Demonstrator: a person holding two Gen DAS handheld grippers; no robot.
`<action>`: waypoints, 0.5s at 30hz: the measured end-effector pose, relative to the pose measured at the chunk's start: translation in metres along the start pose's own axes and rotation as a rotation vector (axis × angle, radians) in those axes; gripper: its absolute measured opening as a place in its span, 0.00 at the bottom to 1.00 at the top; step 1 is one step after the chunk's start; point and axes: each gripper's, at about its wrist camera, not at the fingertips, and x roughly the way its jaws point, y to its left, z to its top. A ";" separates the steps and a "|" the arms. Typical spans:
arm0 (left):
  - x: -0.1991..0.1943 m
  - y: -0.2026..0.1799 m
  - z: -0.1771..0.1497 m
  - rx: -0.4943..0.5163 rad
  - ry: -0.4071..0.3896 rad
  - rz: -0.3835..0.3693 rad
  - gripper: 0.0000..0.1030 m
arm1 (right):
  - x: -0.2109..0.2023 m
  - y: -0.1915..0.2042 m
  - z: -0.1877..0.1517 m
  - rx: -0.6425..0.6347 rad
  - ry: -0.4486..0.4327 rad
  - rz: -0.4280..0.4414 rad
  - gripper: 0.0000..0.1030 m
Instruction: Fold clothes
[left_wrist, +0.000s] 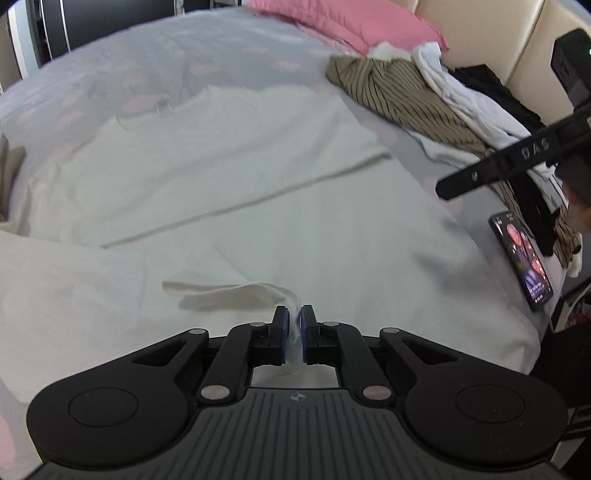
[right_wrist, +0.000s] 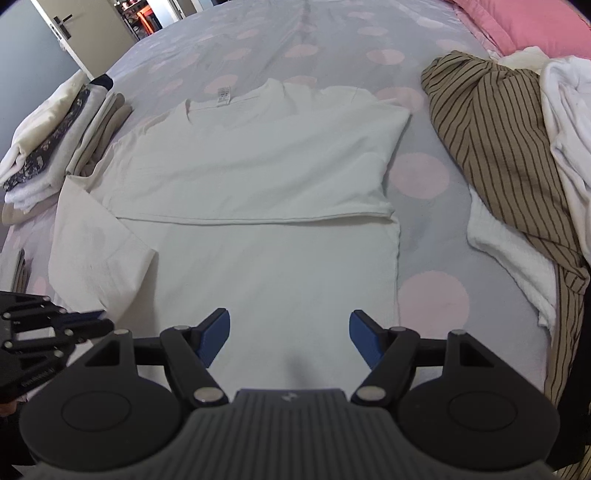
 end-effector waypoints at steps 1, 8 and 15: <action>0.002 0.001 -0.001 0.002 0.011 -0.019 0.05 | -0.001 0.000 0.001 0.000 -0.002 0.000 0.72; -0.020 0.007 0.003 0.006 -0.038 -0.051 0.32 | -0.011 -0.006 0.009 0.026 -0.038 -0.006 0.72; -0.039 0.039 0.012 -0.041 -0.094 0.055 0.32 | -0.019 -0.014 0.016 0.062 -0.063 -0.011 0.72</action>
